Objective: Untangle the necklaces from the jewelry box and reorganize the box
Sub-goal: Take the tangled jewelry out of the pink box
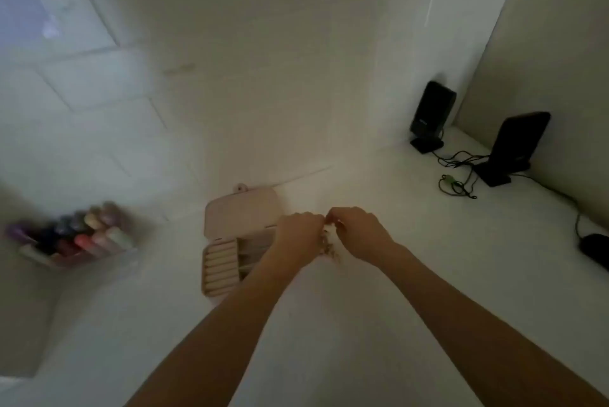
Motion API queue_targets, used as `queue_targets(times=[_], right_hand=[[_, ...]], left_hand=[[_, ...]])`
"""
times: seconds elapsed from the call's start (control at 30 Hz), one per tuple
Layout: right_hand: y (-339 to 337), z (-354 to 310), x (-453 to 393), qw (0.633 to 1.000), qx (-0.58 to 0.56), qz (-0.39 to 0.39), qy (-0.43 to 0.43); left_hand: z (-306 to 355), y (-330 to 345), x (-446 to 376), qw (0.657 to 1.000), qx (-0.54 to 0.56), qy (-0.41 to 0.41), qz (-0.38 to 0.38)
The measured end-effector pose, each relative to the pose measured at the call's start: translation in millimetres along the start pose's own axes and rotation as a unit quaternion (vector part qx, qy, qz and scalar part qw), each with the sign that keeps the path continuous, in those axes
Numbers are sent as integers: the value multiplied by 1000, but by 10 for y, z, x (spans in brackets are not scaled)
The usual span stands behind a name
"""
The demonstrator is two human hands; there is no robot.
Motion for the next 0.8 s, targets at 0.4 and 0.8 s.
queue_targets(times=[0.4,0.8], right_hand=[[809,143,55,966,-41,240,-91],[655,-782,321,973,-91,207,-52]], left_hand=[[81,766,124,917,-33,66,393],[-1047,828,952,834,274,-165,450]])
Point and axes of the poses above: each hand's wrist, its own x-axis away from the middle knuckle, its own y-axis out of the palm, z = x × y, the point moved 3 cm from there along -x, towards the middle knuckle, and after that the axes turned 1 degree about x, right-handed, at the moved point
